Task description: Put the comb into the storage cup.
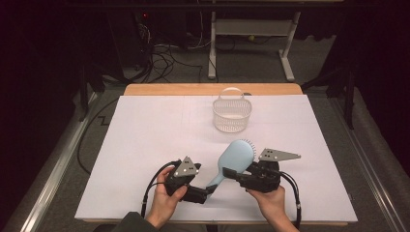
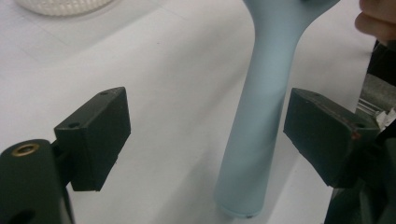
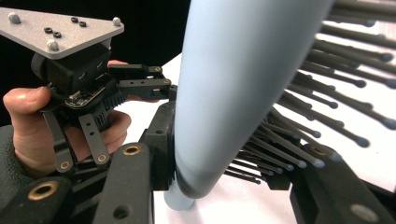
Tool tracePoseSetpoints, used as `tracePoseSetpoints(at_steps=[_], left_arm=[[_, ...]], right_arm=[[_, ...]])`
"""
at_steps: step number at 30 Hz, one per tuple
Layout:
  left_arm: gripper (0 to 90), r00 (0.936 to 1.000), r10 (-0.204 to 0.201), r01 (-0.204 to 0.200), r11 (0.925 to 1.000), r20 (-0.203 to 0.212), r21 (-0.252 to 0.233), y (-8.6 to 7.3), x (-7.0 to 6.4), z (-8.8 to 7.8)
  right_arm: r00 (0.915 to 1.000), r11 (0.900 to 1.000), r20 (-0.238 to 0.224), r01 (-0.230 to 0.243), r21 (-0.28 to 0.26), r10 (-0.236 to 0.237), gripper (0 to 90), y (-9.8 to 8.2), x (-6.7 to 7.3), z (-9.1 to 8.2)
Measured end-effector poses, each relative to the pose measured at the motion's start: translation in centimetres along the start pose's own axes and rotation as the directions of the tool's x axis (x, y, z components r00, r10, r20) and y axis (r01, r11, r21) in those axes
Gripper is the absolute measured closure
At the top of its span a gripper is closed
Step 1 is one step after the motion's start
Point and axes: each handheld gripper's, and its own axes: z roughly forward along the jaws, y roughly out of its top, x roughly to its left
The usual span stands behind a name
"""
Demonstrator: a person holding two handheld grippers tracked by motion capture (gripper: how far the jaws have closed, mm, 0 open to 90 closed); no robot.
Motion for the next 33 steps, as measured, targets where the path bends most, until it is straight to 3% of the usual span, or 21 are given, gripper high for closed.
tracePoseSetpoints(at_steps=[4, 12, 20, 30, 33], left_arm=[[15.7, 0.9996, -0.009, 0.010, 0.9998, -0.025, 0.016, -0.7, 0.8, -0.9], [17.0, 0.9960, -0.053, 0.052, 0.9986, -0.072, -0.009, -2.0, 2.0, -2.8], [16.1, 0.9952, -0.043, 0.040, 0.9985, -0.088, -0.038, -2.4, 2.4, -3.8], [16.1, 0.9897, -0.076, 0.072, 0.9966, -0.121, -0.039, -3.6, 3.3, -4.8], [16.1, 0.9834, -0.106, 0.099, 0.9937, -0.147, -0.054, -4.3, 3.7, -5.4]], right_arm=[[0.9999, 1.000, 0.010, 0.004, 0.006, -0.004, 56.4, 0.2, -0.2, 0.0], [0.9996, 1.000, 0.029, 0.001, 0.011, -0.001, 56.3, 0.6, -0.5, -0.6], [0.9989, 1.000, 0.047, -0.001, 0.006, 0.001, 56.3, 0.8, -0.9, -1.5], [0.9984, 1.000, 0.056, -0.003, 0.008, 0.003, 56.3, 0.9, -1.1, -1.9], [0.9986, 1.000, 0.053, -0.004, 0.012, 0.003, 56.4, 0.9, -1.1, -1.8]])
